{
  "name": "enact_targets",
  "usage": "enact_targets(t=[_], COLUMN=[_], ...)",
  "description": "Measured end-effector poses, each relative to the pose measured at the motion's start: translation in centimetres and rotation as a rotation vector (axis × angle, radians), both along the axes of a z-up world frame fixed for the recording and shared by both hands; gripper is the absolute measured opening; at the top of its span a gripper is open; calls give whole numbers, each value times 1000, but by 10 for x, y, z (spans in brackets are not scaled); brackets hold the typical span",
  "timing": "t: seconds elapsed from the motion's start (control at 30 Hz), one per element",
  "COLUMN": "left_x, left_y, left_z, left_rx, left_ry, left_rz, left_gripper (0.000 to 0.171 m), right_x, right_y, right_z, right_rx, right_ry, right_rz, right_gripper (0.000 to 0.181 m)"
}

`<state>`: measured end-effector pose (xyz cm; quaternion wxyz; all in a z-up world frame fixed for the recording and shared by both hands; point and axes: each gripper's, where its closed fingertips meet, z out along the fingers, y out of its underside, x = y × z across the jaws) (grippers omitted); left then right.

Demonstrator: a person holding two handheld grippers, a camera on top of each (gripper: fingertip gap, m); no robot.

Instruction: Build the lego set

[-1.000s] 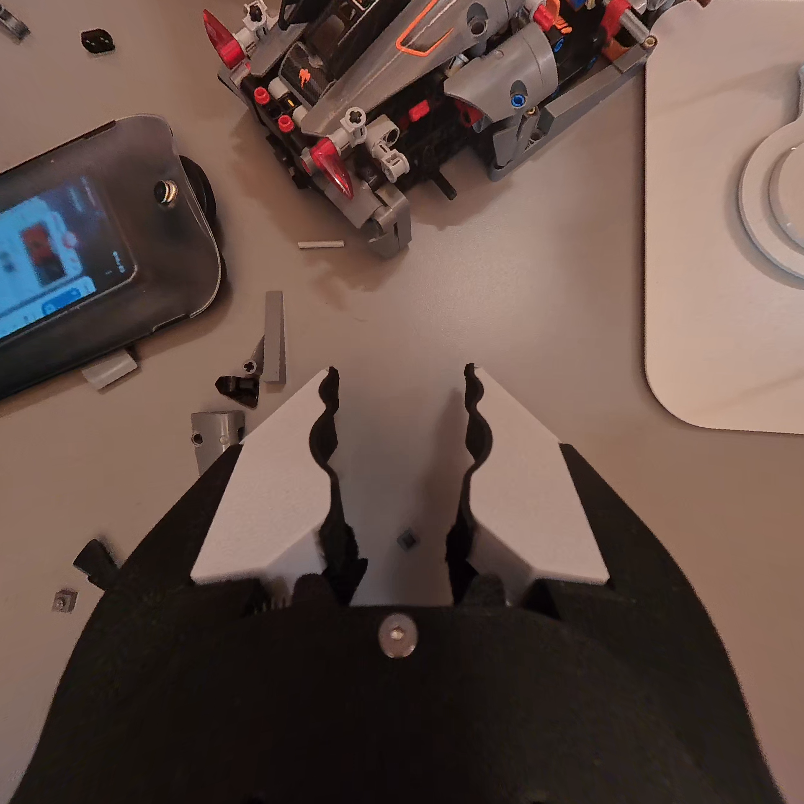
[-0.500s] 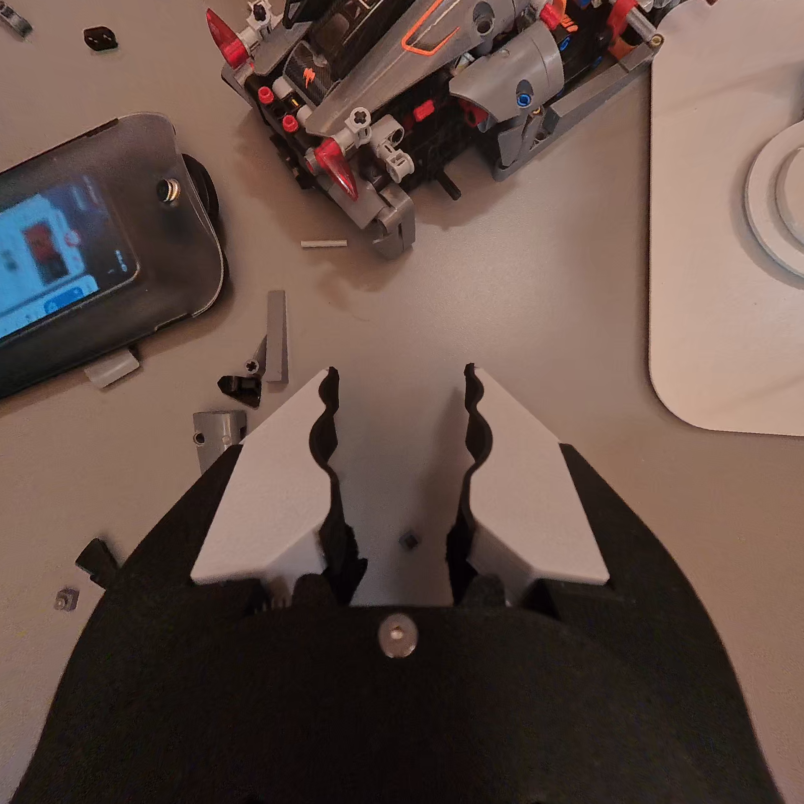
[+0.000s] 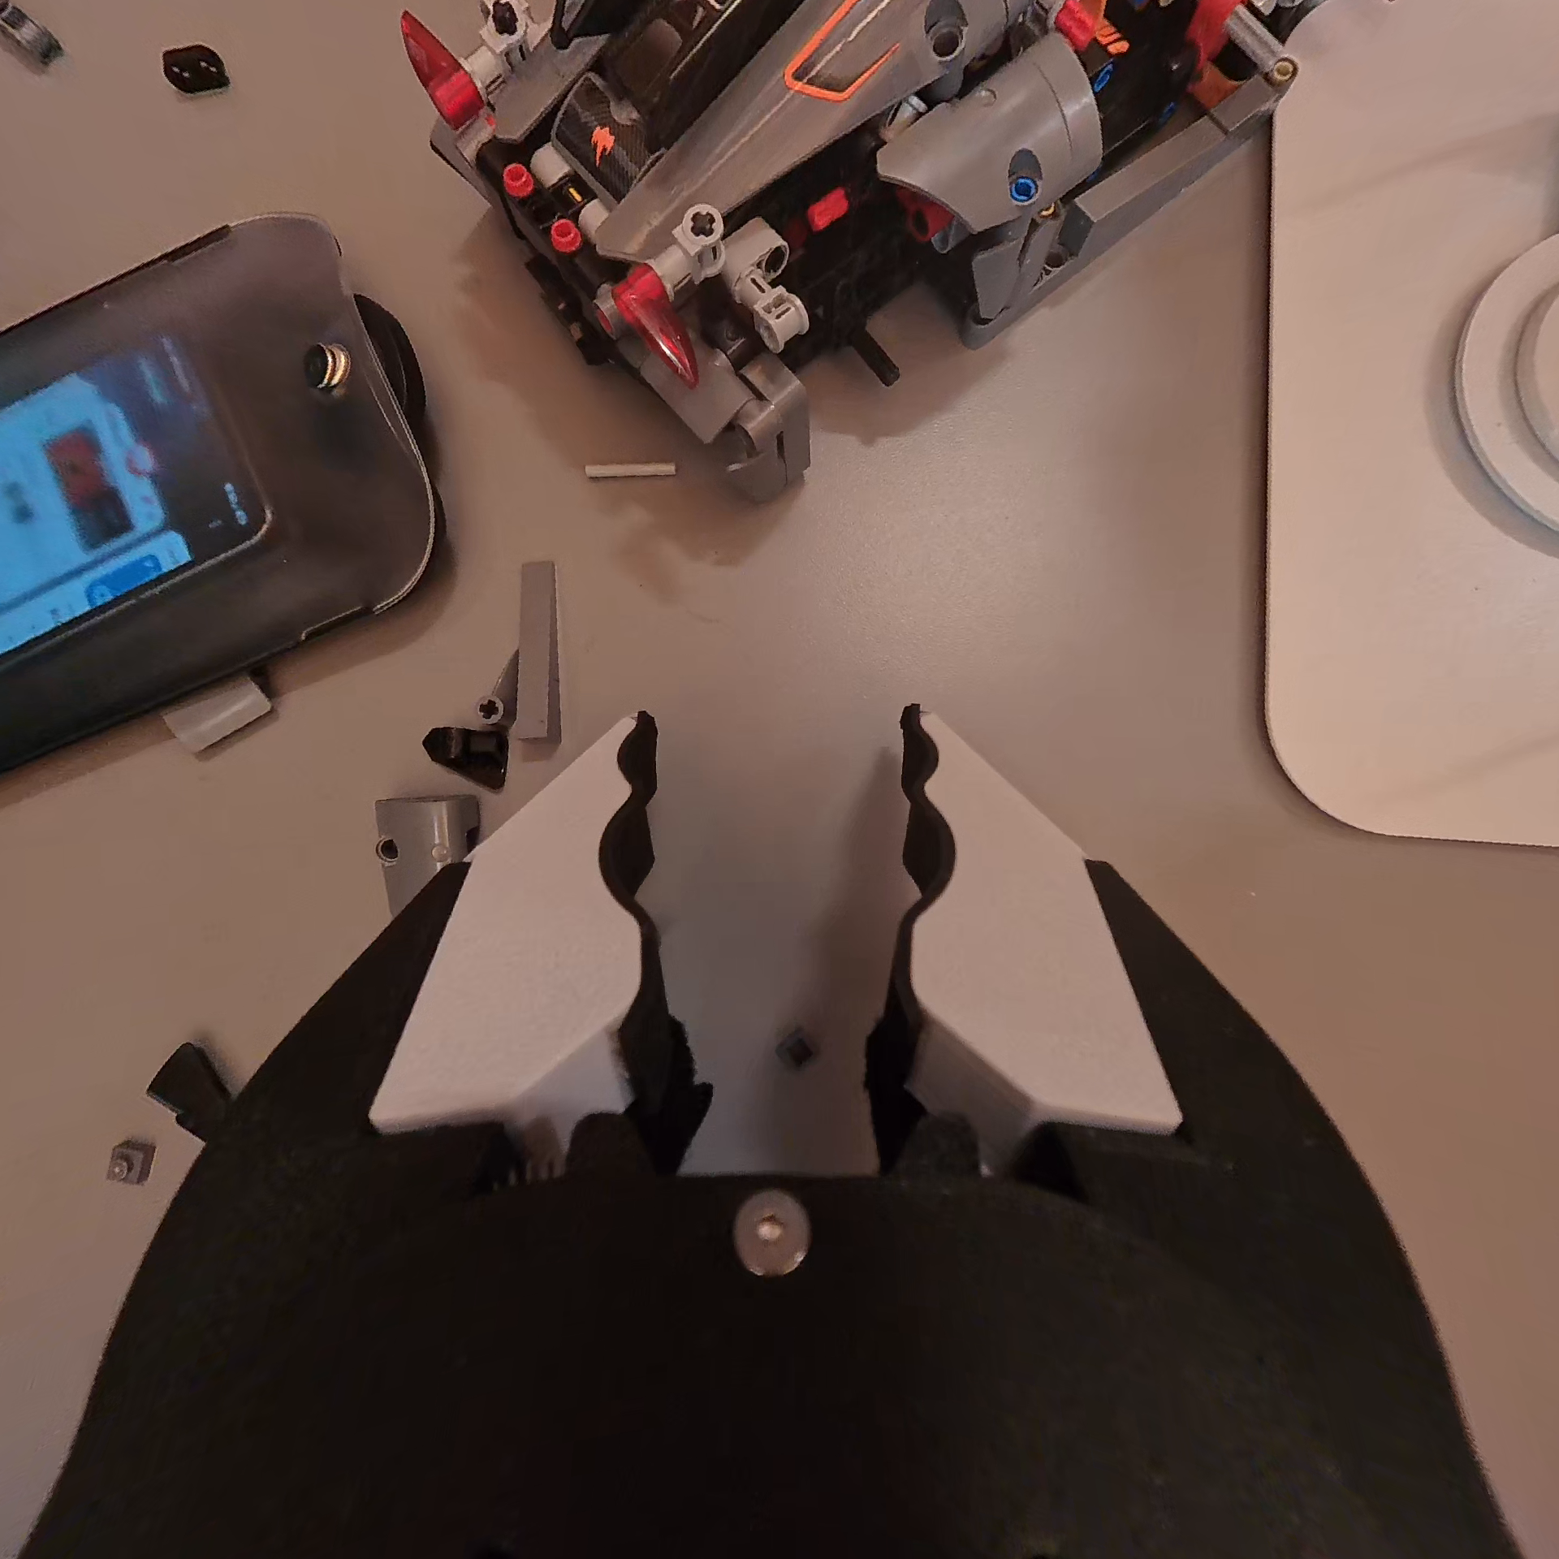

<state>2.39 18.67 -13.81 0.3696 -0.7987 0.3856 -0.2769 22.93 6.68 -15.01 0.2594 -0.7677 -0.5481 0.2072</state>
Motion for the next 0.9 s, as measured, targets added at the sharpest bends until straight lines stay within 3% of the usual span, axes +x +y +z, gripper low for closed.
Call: enact_targets(t=[0.3,0.63,0.73,0.9], left_x=[-1,1,2,6], left_y=[0,-6,-9,-9], left_z=[-1,2,-1,-2], left_rx=[-63,168,220,367], left_ry=[-39,96,150,260], left_rz=[4,-41,-72,-108], left_gripper=[26,38,50,50], right_x=[0,0,0,-1], right_y=[-1,-1,-1,-1], right_z=[-1,-1,-1,-1], right_rx=[-3,-3,-2,-2], right_ry=[-2,-3,-5,-4], right_rz=[2,3,4,4], right_gripper=[57,57,57,57])
